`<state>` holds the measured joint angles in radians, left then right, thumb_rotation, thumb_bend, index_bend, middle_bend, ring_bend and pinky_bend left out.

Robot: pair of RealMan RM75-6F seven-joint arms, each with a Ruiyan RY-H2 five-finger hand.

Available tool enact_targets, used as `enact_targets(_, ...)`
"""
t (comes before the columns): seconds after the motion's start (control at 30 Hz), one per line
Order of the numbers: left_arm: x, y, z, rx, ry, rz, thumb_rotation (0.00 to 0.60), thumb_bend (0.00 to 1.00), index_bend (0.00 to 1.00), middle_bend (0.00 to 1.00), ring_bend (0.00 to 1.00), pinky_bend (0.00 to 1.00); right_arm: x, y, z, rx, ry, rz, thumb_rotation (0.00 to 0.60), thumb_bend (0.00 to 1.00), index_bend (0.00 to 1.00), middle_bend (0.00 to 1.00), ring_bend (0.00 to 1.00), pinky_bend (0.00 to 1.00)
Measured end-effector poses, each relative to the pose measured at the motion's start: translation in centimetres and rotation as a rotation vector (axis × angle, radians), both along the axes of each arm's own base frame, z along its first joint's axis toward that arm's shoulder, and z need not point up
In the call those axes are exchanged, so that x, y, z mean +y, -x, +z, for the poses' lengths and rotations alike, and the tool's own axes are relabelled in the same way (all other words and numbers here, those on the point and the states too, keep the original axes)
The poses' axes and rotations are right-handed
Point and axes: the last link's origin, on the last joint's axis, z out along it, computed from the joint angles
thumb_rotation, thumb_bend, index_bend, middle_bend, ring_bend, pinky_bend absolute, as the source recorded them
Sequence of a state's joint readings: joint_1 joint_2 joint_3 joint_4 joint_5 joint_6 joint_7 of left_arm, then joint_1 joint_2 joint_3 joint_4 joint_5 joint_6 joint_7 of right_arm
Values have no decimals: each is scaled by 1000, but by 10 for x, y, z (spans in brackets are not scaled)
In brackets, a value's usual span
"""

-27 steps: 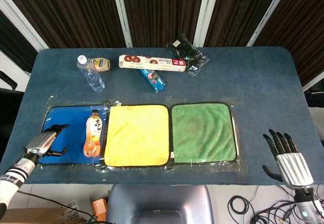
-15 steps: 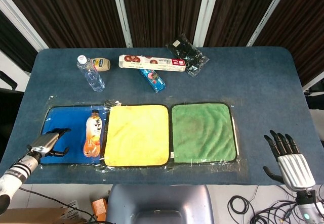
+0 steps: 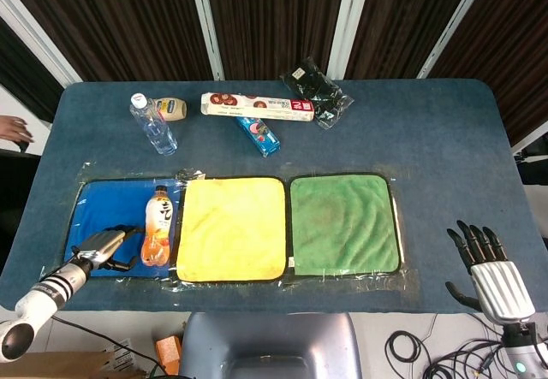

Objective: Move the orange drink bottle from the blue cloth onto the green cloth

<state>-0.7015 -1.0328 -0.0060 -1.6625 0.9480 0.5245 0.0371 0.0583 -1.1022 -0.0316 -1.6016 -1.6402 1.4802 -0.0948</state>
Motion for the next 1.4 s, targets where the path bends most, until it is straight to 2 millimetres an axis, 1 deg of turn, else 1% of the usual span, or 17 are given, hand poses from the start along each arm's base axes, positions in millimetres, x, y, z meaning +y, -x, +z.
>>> enact_targets(0.23, 1, -15, -10, -14, 34, -20, 415, 494, 172, 138, 78, 120, 0, 0, 1, -5, 0, 0, 600, 175, 0, 0, 0, 0)
enact_targets(0.6, 5, -36, -23, -94, 76, -23, 411, 514, 172, 138, 78, 120, 0, 0, 2, -7, 1, 1, 600, 175, 0, 0, 0, 0)
enact_targets(0.83, 18, -46, -33, -140, 64, -33, 398, 515, 141, 138, 78, 120, 0, 1, 3, -10, 2, 1, 600, 175, 0, 0, 0, 0)
enact_targets(1.2, 38, -52, -47, -199, 72, 18, 395, 517, 140, 138, 78, 120, 1, 3, 7, -19, 11, -3, 600, 175, 0, 0, 0, 0)
enact_targets(1.4, 45, -61, -54, -232, 78, 6, 395, 518, 140, 138, 78, 120, 0, 4, 8, -20, 13, -9, 600, 175, 0, 0, 0, 0)
